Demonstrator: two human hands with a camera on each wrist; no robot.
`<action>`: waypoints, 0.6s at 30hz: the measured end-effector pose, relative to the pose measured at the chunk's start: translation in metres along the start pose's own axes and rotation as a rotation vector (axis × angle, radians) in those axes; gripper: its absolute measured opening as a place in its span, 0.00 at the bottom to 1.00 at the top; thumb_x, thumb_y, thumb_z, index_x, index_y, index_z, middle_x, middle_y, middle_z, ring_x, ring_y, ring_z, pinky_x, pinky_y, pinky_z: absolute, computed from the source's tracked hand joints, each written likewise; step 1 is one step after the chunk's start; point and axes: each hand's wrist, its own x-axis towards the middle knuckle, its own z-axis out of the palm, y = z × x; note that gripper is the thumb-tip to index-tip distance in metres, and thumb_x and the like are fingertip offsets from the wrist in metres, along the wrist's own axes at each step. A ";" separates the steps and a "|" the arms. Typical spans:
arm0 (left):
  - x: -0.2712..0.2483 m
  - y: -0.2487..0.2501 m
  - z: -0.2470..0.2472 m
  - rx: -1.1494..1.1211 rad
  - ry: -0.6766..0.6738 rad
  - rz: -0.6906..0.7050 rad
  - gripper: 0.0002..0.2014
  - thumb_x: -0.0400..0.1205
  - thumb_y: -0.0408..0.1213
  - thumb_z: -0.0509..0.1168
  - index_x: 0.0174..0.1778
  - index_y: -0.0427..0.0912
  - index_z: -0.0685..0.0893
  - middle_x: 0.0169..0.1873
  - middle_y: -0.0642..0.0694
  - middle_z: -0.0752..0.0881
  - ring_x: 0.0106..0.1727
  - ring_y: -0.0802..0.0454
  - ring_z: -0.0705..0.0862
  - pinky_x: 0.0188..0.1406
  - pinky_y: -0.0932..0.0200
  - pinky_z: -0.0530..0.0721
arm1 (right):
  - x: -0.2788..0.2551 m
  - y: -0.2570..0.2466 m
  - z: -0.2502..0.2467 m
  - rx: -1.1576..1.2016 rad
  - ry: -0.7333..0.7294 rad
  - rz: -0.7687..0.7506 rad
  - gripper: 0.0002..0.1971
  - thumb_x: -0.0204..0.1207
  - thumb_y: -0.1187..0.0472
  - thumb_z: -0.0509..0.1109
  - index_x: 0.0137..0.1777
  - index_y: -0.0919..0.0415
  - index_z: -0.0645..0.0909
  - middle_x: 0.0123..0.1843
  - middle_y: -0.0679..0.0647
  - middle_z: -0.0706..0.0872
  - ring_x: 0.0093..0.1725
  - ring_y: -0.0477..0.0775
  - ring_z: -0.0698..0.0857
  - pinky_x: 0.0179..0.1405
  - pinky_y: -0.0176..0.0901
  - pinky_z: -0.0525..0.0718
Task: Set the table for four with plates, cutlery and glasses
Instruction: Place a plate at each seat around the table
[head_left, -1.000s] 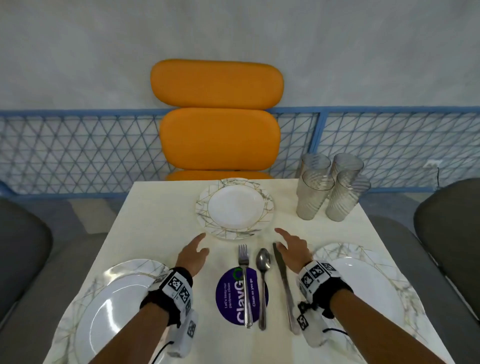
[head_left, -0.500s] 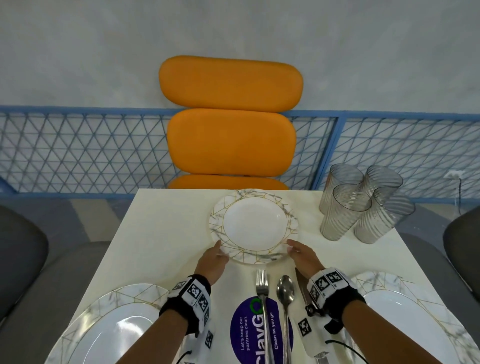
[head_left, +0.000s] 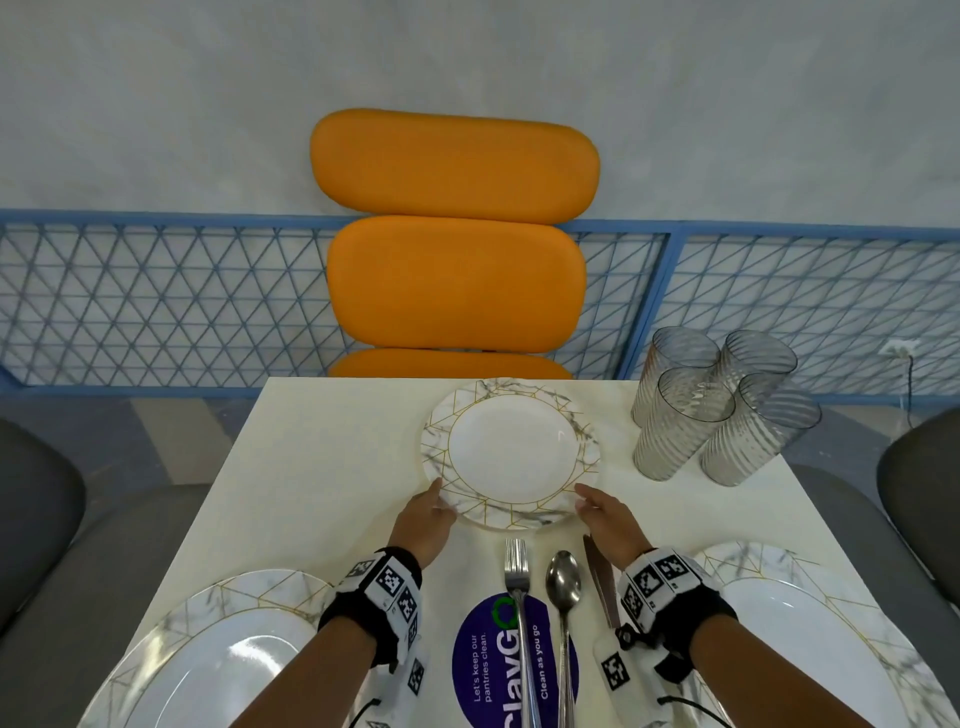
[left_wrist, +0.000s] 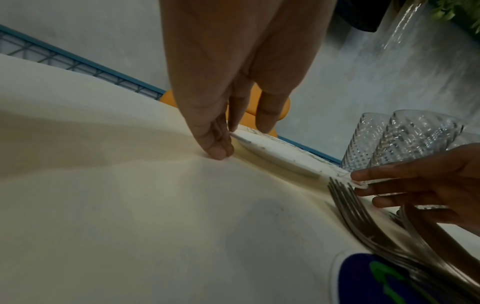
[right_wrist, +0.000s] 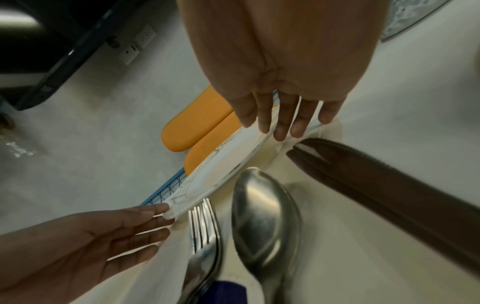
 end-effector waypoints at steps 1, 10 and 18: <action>0.000 0.000 0.000 -0.004 0.000 0.000 0.27 0.84 0.36 0.57 0.81 0.45 0.60 0.76 0.41 0.70 0.75 0.45 0.70 0.72 0.57 0.66 | -0.001 0.000 0.000 -0.014 -0.002 -0.006 0.20 0.84 0.61 0.56 0.75 0.62 0.70 0.76 0.61 0.73 0.76 0.60 0.70 0.78 0.49 0.64; -0.023 0.005 -0.020 -0.074 0.020 -0.022 0.27 0.84 0.38 0.58 0.80 0.47 0.60 0.79 0.43 0.66 0.78 0.46 0.68 0.77 0.54 0.64 | -0.023 -0.002 -0.004 -0.187 0.080 -0.153 0.22 0.82 0.58 0.60 0.76 0.52 0.67 0.77 0.57 0.71 0.77 0.60 0.65 0.78 0.49 0.56; -0.131 -0.056 -0.086 -0.230 0.305 0.045 0.20 0.82 0.33 0.63 0.71 0.50 0.75 0.67 0.45 0.78 0.65 0.52 0.76 0.60 0.63 0.69 | -0.086 -0.018 0.032 -0.172 -0.040 -0.588 0.19 0.76 0.70 0.66 0.64 0.52 0.78 0.61 0.46 0.80 0.62 0.47 0.76 0.70 0.43 0.71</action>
